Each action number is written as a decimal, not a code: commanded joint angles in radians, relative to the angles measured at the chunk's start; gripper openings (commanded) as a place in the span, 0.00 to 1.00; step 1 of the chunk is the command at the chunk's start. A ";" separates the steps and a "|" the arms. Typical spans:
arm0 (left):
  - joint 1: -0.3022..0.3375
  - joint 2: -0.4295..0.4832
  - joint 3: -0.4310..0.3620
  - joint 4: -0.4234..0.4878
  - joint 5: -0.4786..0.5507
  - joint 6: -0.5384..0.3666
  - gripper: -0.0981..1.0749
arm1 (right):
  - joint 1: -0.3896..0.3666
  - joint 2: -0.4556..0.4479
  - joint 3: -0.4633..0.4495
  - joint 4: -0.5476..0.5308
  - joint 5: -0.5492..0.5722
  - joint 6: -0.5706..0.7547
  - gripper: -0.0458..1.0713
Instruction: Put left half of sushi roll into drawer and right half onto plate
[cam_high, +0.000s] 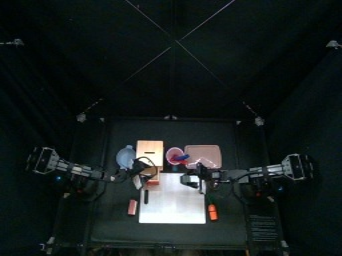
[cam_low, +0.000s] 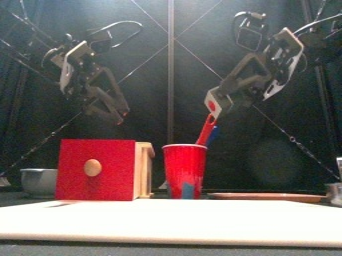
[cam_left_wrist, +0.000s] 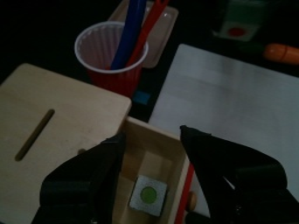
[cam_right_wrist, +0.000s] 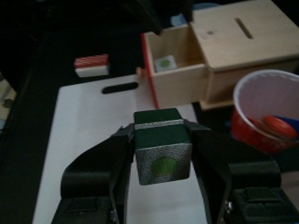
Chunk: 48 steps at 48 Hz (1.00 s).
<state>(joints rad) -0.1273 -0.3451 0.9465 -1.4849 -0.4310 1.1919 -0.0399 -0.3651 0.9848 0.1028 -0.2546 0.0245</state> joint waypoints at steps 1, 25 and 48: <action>-0.014 -0.038 -0.023 0.014 -0.003 0.000 0.83 | -0.054 -0.046 0.002 0.002 0.043 0.002 0.47; -0.025 -0.091 0.002 0.011 -0.003 -0.002 0.83 | -0.459 -0.017 0.078 0.003 0.224 0.003 0.51; -0.028 -0.091 0.005 0.006 -0.003 -0.002 0.83 | -0.535 0.178 0.012 0.018 0.229 0.002 0.87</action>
<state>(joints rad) -0.1519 -0.4310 0.9633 -1.4803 -0.4310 1.1904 -0.5691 -0.1733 1.0247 0.1135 -0.0230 0.0261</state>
